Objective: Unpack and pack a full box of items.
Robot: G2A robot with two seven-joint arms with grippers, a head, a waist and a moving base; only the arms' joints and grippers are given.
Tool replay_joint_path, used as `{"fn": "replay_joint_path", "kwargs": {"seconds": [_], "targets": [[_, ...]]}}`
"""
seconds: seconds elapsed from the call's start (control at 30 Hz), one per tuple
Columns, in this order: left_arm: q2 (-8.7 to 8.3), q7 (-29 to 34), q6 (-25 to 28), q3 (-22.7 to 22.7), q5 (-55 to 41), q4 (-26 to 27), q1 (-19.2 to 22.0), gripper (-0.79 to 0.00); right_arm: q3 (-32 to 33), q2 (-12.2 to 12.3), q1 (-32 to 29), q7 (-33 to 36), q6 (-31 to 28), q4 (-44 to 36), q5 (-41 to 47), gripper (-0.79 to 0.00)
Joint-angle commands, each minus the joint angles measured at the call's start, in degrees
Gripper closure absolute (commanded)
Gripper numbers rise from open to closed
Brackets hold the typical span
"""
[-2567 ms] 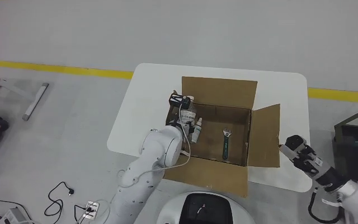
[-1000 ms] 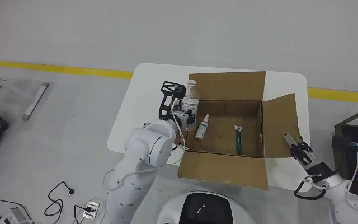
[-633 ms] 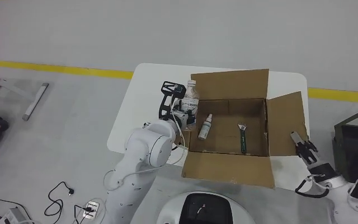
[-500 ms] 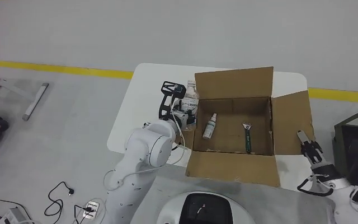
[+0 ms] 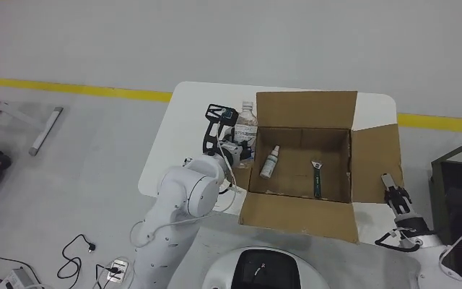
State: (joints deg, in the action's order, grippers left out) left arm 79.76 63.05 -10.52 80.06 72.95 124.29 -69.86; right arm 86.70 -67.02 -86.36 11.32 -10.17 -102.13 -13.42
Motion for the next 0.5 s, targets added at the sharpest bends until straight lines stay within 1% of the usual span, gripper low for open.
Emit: {"fn": "replay_joint_path", "kwargs": {"seconds": [0.0,0.27,0.43,0.47], "targets": [[-0.07,1.0,0.5,0.6,-1.4,1.1,0.6,0.0,-0.2,-0.1,0.0,-0.2,-0.2,0.0,-0.1,0.0],[-0.55,4.7,3.0,3.2,-4.6,5.0,2.5,0.0,-1.5,-0.5,-1.0,-3.6,-0.6,-0.7,0.1,0.0],[-1.16,7.6,4.8,6.8,-3.3,6.9,2.9,0.0,-2.6,-0.7,-1.1,-3.1,-0.6,-0.8,-0.2,0.0],[-1.3,8.1,5.3,7.7,-3.1,7.3,2.8,0.0,-2.6,-0.7,-1.1,-3.1,-0.6,-0.7,-0.1,-0.058]]}}
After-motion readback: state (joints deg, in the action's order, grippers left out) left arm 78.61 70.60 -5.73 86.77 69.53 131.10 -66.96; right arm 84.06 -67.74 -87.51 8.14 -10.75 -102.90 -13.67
